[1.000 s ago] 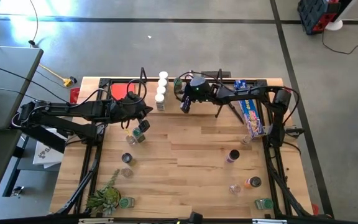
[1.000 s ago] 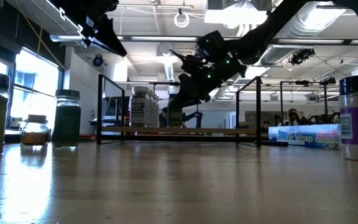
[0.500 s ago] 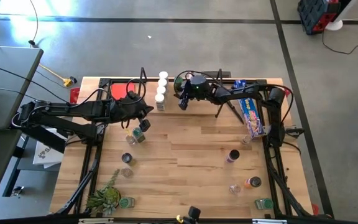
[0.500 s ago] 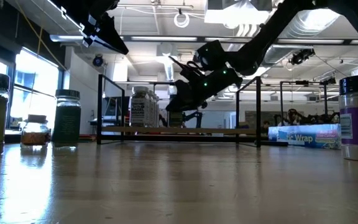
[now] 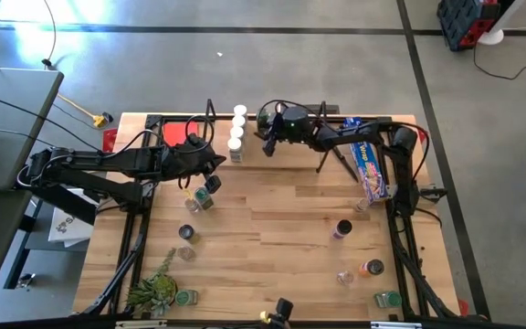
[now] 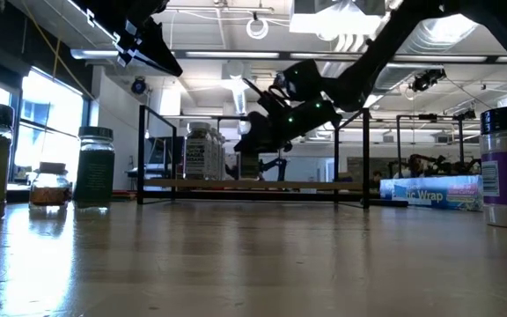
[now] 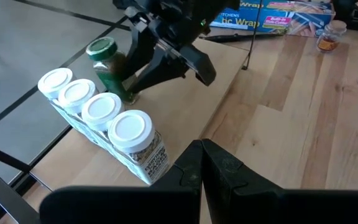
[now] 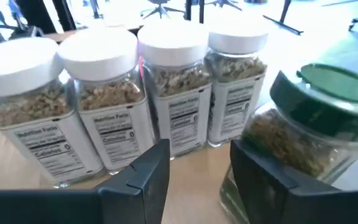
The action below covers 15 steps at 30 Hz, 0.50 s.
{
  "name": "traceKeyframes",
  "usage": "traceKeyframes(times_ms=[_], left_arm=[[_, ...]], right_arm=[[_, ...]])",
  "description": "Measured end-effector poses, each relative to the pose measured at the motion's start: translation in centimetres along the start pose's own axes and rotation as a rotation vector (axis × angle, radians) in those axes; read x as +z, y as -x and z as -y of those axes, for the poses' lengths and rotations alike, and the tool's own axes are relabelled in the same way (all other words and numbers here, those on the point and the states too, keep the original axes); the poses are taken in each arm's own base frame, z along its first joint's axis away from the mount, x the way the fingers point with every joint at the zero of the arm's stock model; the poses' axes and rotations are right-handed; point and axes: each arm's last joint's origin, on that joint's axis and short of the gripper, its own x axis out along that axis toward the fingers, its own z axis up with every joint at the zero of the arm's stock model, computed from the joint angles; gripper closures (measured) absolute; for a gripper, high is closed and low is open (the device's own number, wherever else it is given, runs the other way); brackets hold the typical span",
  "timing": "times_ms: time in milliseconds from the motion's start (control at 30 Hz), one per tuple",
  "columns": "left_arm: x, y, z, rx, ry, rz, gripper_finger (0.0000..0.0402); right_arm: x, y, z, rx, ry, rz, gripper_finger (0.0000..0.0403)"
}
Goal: Shelf spices
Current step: Put the top right green seasoning bottle on the shelf
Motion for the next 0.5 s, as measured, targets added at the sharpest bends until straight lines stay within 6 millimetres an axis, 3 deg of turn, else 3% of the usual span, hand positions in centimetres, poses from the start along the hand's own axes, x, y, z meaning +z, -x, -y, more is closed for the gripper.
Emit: traceKeyframes(times_ms=[267,500], left_arm=[[0.0,0.0,0.0,0.0,-0.001,-0.002,0.0401],[0.0,0.0,0.0,0.0,-0.001,-0.002,0.0401]], right_arm=[[1.1,0.6,-1.5,0.078,0.01,0.018,0.0241],[2.7,3.8,-2.5,0.057,0.1,-0.186,0.0241]])
